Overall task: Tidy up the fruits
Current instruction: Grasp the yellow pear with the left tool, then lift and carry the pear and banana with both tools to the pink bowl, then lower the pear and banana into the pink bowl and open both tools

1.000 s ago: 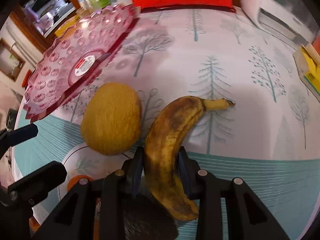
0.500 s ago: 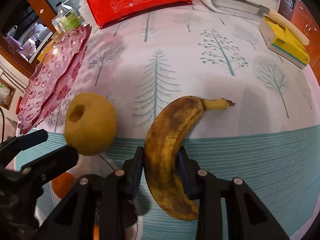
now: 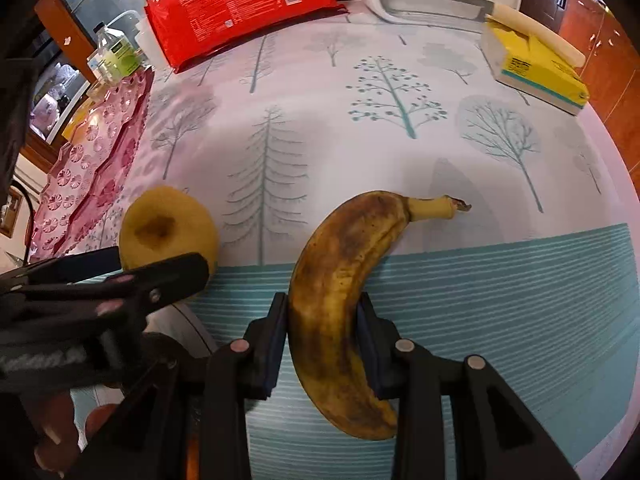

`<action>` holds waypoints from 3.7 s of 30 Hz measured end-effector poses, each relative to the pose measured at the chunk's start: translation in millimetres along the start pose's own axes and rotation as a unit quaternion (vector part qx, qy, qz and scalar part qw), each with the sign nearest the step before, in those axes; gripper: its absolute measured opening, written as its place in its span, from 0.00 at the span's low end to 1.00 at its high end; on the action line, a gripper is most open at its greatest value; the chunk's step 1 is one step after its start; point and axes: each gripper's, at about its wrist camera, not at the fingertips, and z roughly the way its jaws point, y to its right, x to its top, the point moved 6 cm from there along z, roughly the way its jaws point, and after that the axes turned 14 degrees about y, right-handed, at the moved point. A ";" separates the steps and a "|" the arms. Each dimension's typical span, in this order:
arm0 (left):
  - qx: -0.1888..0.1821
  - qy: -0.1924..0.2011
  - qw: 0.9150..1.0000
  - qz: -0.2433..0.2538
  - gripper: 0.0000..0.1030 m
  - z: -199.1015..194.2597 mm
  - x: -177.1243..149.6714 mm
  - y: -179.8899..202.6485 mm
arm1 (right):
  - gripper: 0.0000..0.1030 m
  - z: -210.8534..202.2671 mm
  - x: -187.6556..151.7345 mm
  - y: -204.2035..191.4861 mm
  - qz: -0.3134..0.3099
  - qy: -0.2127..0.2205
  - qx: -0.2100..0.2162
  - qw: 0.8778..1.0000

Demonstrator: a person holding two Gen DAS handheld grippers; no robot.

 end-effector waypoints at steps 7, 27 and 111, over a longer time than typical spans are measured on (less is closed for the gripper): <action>-0.018 -0.007 1.000 -0.017 0.62 16.9 -3.1 12.0 | 0.32 -4.6 -5.8 5.3 0.005 0.001 -0.002 1.000; 0.020 0.078 0.995 0.052 0.61 -106.0 -15.8 -4.2 | 0.32 -78.2 6.4 -26.8 -0.027 0.041 0.033 0.998; 0.050 0.093 0.982 0.157 0.85 -127.5 82.4 -242.0 | 0.46 3.0 98.9 -249.4 -0.058 0.019 0.052 0.997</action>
